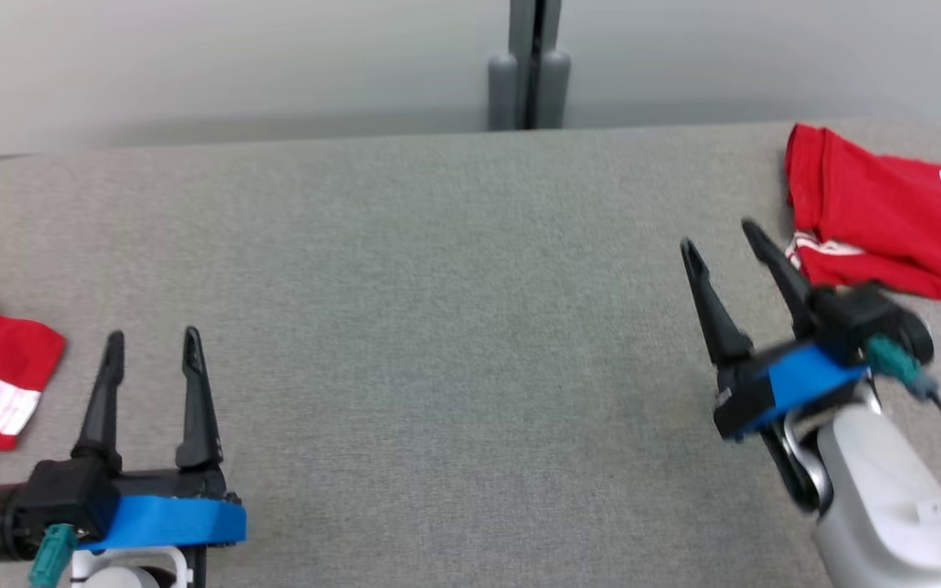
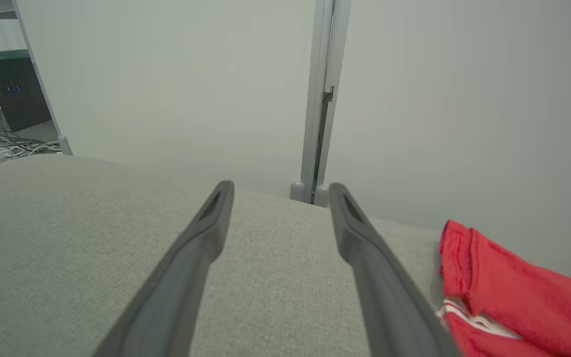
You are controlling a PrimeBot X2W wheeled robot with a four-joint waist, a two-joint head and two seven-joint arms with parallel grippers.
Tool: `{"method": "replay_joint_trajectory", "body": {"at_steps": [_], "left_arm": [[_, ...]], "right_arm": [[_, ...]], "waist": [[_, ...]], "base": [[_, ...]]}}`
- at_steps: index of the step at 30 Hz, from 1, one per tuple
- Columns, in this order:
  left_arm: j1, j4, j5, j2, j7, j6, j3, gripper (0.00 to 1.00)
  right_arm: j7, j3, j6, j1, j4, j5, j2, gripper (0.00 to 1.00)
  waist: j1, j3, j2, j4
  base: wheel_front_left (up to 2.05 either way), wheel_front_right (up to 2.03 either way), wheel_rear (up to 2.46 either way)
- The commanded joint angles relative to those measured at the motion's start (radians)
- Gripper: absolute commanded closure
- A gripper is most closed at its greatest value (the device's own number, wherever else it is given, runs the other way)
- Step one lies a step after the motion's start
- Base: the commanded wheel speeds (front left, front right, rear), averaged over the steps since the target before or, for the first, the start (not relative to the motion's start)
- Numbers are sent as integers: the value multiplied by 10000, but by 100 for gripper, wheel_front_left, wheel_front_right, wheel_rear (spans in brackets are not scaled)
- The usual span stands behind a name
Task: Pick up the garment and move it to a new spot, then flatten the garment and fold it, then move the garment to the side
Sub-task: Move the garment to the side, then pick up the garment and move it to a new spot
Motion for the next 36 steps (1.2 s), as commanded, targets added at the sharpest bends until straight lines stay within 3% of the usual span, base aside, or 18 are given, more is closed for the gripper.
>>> {"method": "replay_joint_trajectory", "body": {"at_steps": [1, 16, 36], "left_arm": [[89, 132, 44, -35, -44, -53, -23, 0], [737, 1163, 92, -266, -45, -155, 134, 0], [691, 1740, 460, -313, -46, -201, 185, 0]], "right_arm": [[-23, -200, 1, 509, -102, 33, 12, 0], [-23, -1881, 1, 3619, -1436, -814, 979, 0], [-25, -2659, 1, 4256, -1756, -1421, 1510, 0]], "waist": [[2, -186, 3, 56], [2, -1216, 3, 262], [2, -1716, 3, 247]], "base": [[0, 0, 0], [0, 0, 0], [0, 0, 0]]}}
